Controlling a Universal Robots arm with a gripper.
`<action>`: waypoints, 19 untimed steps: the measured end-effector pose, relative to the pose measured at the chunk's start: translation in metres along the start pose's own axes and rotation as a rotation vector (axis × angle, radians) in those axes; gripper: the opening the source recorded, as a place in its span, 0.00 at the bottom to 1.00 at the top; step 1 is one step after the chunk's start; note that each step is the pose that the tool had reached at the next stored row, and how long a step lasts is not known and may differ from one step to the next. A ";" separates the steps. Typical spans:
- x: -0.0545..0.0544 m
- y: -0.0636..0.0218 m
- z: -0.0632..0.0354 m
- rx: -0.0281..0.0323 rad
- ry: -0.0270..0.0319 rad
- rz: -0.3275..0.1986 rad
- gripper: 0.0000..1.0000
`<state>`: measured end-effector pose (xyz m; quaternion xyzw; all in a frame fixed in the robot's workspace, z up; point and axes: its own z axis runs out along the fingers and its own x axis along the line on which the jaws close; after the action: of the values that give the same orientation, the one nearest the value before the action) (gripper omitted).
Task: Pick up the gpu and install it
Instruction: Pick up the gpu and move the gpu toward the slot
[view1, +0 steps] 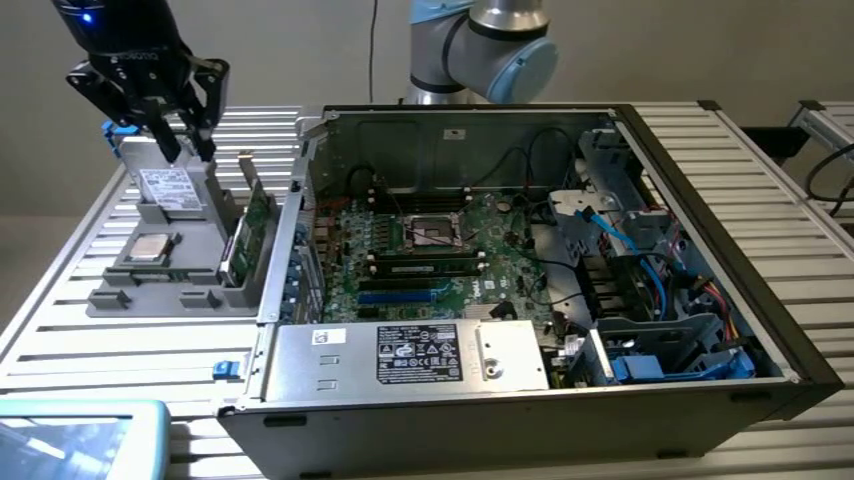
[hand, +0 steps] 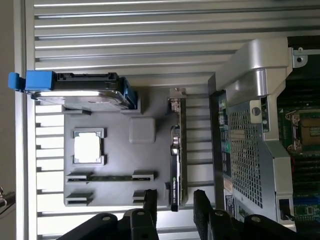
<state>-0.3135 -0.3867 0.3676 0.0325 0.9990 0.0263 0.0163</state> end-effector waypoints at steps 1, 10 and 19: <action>0.000 0.0000 0.0011 -0.0028 -0.0010 0.000 0.44; 0.000 -0.0006 0.0144 -0.0193 -0.0047 -0.007 0.44; 0.003 0.0030 0.0267 -0.0331 -0.0086 -0.007 0.44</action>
<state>-0.3153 -0.3821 0.3410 0.0288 0.9985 0.0427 0.0212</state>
